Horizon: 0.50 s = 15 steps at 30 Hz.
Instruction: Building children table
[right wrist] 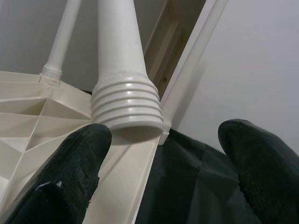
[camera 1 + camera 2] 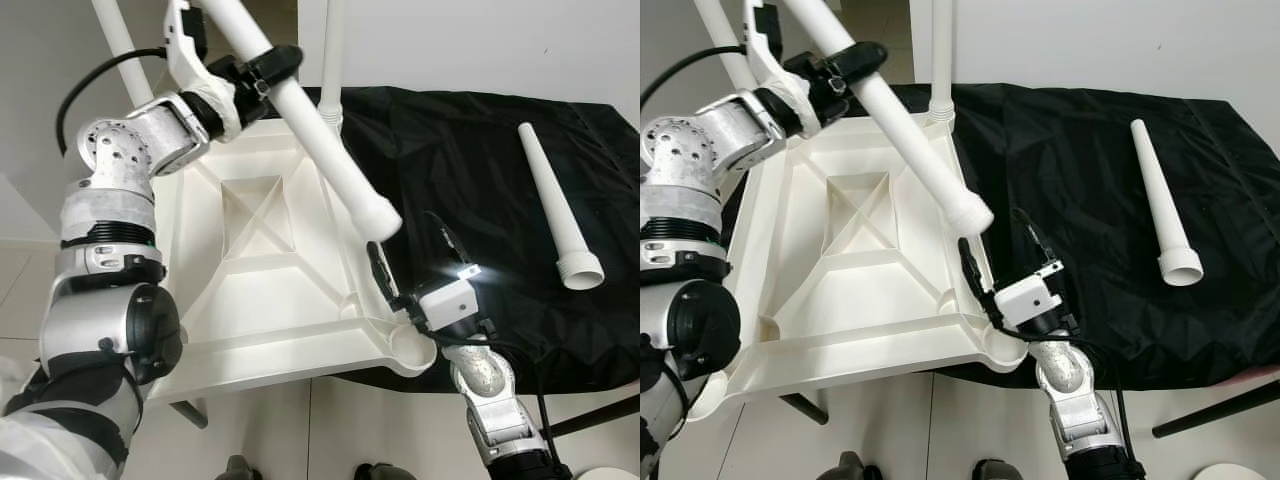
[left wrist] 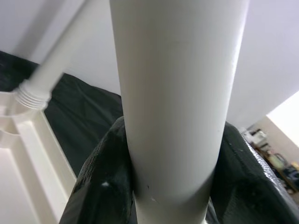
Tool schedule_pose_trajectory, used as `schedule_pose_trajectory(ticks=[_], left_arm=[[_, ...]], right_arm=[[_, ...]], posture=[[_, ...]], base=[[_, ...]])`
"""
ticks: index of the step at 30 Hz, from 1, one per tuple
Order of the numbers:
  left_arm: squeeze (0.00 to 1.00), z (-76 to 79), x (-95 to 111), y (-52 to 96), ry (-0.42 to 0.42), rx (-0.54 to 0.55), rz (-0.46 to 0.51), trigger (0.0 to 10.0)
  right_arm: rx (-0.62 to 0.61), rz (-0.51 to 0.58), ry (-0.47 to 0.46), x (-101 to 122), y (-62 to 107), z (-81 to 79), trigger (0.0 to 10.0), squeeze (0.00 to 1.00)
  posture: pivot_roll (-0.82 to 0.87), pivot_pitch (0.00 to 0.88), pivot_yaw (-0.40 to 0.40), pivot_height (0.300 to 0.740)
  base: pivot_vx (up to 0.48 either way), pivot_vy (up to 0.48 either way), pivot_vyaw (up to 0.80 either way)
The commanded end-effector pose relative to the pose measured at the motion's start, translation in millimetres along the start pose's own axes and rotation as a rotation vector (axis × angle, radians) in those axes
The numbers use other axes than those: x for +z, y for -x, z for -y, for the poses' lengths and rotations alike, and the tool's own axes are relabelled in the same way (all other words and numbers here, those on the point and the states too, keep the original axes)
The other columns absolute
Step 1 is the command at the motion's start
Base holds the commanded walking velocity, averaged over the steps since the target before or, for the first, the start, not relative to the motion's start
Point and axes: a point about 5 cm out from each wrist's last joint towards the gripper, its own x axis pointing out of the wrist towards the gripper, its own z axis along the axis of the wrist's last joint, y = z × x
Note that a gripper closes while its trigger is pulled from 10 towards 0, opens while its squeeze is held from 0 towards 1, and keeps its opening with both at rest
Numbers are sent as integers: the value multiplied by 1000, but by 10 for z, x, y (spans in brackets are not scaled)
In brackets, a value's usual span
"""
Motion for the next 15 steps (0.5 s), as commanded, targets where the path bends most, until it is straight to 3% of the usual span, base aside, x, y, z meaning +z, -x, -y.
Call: schedule_pose_trajectory(ticks=[1, 5, 11, 12, 14, 15], left_arm=[[0, 44, 94, -15, -24, -1, 27, 10000], [0, 38, 109, -12, -31, 8, 38, 10000], [0, 86, 138, -27, -172, 51, 88, 10000], [0, 128, 130, -46, -264, 69, 99, 10000], [0, 137, 128, -50, -286, 72, 102, 10000], [0, 185, 114, -61, -337, 73, 115, 10000]], right_arm=[[3, -29, -19, -26, 10, -13, 10000, 0], [8, -38, -26, -30, -3, -16, 10000, 0], [63, -118, -116, -33, -144, -69, 10000, 0], [61, -117, -151, 5, -209, -43, 10000, 0], [63, -116, -158, 14, -221, -38, 10000, 0], [70, -117, -163, 41, -266, -20, 10000, 0]], posture=[[-97, 64, 61, 740], [-97, 64, 59, 740], [-96, 66, 53, 740], [-97, 66, 51, 740], [-97, 66, 51, 740], [-95, 70, 48, 740]], base=[[0, 0, 0], [0, 0, 0], [0, 0, 0], [0, 0, 0], [0, 0, 0], [0, 0, 0]])
